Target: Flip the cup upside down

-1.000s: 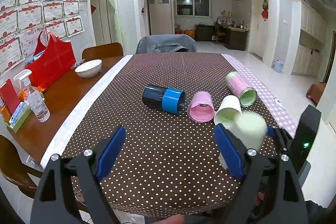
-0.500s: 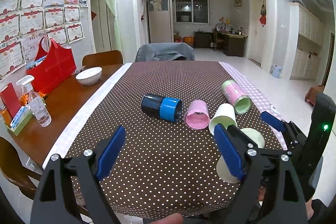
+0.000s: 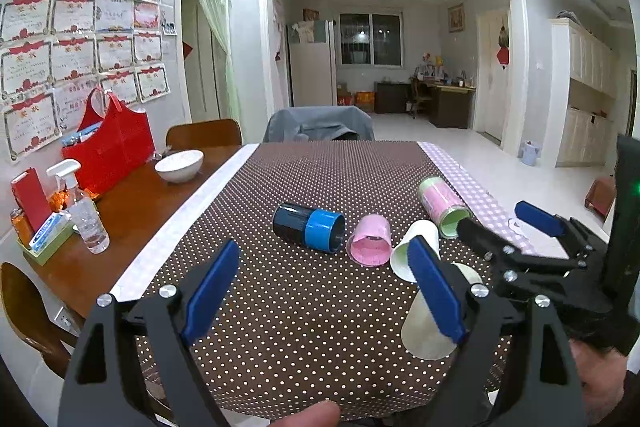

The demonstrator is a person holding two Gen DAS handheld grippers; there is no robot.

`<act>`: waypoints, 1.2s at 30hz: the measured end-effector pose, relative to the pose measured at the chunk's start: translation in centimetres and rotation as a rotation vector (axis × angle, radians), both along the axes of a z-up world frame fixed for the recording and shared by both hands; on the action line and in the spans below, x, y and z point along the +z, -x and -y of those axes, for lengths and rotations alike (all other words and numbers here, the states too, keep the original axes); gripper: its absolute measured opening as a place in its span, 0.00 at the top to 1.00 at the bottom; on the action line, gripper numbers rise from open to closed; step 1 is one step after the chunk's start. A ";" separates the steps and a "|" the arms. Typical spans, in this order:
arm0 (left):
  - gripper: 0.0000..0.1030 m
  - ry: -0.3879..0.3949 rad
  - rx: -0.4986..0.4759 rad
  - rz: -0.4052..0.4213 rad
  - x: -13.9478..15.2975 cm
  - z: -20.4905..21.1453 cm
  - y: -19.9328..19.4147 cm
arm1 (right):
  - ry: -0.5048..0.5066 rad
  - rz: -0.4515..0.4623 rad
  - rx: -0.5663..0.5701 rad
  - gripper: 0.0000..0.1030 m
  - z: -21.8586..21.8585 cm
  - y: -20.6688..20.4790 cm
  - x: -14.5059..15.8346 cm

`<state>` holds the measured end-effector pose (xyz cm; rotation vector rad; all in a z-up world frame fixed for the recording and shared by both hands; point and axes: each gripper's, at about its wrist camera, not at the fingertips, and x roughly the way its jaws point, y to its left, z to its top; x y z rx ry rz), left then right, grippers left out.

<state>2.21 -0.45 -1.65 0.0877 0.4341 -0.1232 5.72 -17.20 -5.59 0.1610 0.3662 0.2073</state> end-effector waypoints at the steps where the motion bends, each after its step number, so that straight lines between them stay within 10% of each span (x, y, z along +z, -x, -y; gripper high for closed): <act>1: 0.18 -0.001 0.002 0.006 0.1 0.1 0.2 | -0.003 0.000 -0.001 0.06 0.1 0.2 0.2; 36: 0.18 0.036 0.109 0.022 1.5 0.3 4.0 | 0.092 -0.085 -0.043 0.06 1.0 4.7 5.0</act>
